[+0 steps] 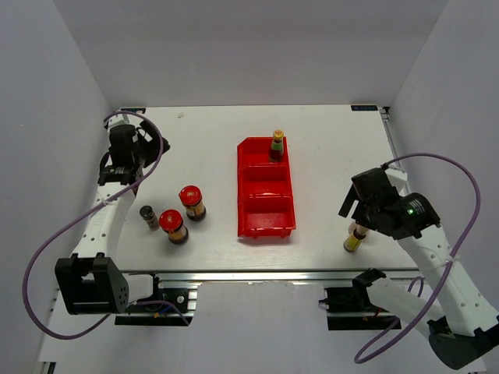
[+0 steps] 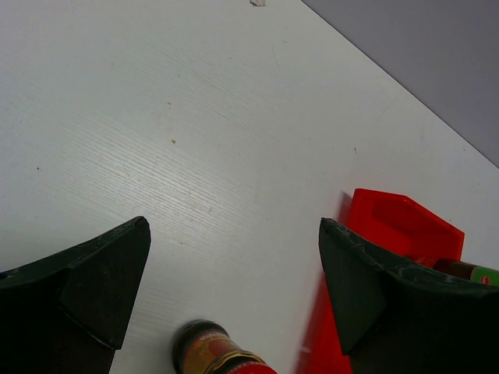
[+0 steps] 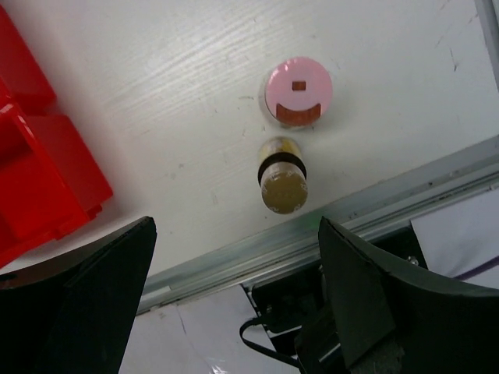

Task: Organize the condiment bottles

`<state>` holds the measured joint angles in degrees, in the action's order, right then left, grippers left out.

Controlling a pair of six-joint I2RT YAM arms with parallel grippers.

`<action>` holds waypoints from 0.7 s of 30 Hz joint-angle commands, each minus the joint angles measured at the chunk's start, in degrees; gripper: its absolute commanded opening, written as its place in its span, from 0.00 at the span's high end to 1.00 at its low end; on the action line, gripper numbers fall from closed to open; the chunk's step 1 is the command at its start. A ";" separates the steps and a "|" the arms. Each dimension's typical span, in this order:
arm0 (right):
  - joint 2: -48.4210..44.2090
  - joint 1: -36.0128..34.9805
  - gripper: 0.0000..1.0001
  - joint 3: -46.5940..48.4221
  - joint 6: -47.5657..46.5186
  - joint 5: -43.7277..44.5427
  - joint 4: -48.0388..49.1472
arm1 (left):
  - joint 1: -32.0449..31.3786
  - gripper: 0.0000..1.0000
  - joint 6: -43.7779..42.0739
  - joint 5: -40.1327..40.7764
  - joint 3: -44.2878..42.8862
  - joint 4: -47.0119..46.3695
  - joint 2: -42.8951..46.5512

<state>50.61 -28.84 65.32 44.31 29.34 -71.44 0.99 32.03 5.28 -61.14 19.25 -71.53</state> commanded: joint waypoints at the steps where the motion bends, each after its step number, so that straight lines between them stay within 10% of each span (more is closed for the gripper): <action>1: 0.63 0.28 0.11 -2.12 4.55 -1.31 -3.27 | -0.12 0.02 0.14 -0.62 0.85 -0.61 0.69; 21: 2.12 6.60 0.13 -12.84 6.93 -0.16 1.91 | -0.11 0.02 0.14 1.84 0.76 -0.08 -0.98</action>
<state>52.86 -22.87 53.56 51.83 28.73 -72.20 0.99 32.01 6.15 -60.42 19.27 -73.58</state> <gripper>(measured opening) 0.877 0.979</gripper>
